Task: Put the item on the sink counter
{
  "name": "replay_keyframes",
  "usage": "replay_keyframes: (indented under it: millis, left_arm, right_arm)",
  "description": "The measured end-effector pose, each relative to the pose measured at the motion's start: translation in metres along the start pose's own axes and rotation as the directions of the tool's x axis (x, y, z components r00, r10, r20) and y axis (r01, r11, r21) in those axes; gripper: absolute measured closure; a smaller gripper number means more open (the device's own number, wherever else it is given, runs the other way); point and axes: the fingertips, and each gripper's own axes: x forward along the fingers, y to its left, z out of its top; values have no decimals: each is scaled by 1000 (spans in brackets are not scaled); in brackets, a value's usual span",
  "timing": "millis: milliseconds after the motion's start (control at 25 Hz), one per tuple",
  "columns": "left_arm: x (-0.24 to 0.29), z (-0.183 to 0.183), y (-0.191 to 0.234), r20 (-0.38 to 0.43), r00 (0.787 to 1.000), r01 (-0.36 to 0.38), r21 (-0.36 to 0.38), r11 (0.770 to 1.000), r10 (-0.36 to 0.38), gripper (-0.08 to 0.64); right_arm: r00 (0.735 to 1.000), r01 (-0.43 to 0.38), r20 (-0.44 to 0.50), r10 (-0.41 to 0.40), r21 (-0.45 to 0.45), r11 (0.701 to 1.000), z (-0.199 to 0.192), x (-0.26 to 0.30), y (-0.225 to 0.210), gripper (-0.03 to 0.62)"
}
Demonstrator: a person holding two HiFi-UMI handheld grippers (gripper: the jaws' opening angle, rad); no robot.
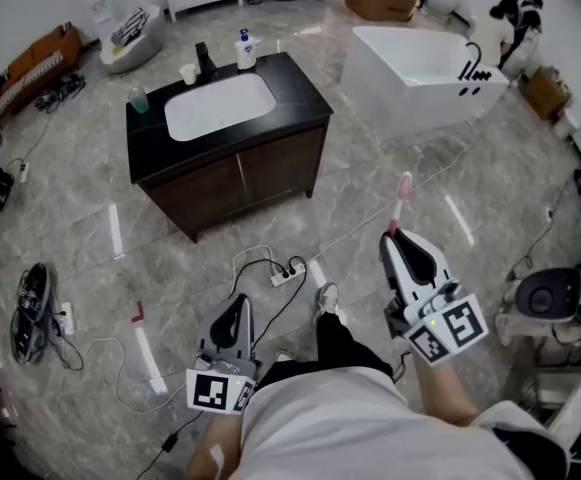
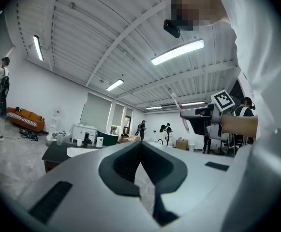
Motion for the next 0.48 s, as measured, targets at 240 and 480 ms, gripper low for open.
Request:
replay_keyframes:
  millis: [240, 480]
  left_arm:
    - [36, 1, 12, 0, 999, -41, 31, 999, 41, 557]
    - [96, 1, 16, -15, 999, -45, 40, 998, 46, 557]
  right_arm:
    - [999, -29, 14, 29, 25, 999, -4, 36, -38, 526]
    - [999, -43, 27, 43, 28, 999, 2, 80, -89, 526]
